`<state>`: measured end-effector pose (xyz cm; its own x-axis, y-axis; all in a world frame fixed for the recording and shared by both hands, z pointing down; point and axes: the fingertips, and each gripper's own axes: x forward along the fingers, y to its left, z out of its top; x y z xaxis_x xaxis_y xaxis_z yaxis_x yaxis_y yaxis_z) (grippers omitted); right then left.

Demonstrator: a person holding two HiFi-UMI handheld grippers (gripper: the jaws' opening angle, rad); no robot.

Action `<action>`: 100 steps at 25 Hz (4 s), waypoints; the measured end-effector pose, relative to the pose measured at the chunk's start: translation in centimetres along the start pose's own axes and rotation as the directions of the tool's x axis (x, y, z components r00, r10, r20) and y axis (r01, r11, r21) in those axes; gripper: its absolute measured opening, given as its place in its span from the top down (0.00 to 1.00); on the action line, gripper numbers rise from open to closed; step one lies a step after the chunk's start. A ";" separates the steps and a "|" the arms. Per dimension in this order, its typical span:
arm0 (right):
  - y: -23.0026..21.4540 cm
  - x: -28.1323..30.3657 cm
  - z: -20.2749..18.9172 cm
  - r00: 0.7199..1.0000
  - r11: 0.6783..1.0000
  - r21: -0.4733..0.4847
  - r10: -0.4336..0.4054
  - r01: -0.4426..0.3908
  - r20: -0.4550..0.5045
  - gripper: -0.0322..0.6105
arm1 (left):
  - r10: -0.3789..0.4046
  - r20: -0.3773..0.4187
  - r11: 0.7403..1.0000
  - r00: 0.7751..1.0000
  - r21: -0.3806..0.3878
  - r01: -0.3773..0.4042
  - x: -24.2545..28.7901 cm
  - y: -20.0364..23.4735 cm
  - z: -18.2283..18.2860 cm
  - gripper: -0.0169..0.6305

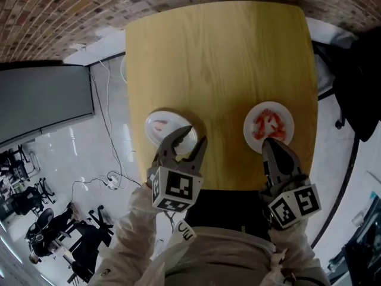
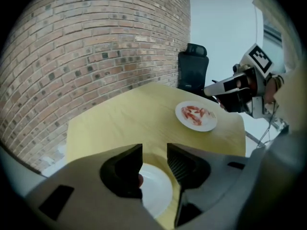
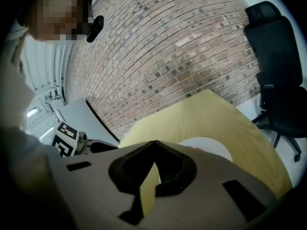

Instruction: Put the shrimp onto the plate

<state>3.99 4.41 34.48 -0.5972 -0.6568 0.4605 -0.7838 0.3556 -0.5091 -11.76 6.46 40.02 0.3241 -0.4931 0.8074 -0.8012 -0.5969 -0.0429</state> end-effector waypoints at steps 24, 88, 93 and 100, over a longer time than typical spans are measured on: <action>5.7 7.1 -1.8 0.998 1.000 -0.014 0.025 -0.026 -0.065 0.91 | 0.017 -0.145 0.976 0.989 0.217 0.015 -0.4 8.7 -8.1 0.74; 5.1 7.1 -1.2 0.999 0.999 0.002 -0.035 0.035 -0.034 0.91 | -0.039 -0.207 0.983 0.978 0.168 0.075 0.8 9.7 -9.0 0.90; 4.5 5.8 -1.1 0.999 0.999 0.012 -0.045 0.046 -0.016 0.91 | -0.059 -0.163 0.979 0.985 0.184 0.089 0.7 7.6 -6.4 0.90; 1.7 2.3 -0.1 0.996 0.996 0.028 -0.090 0.089 0.024 0.91 | -0.104 -0.143 0.959 0.984 0.249 0.137 1.0 3.3 -2.9 0.90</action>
<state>1.27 3.57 34.81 -0.5202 -0.7019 0.4865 -0.8287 0.2772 -0.4862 -15.55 5.81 42.41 0.3300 -0.3328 0.8834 -0.5985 -0.7974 -0.0768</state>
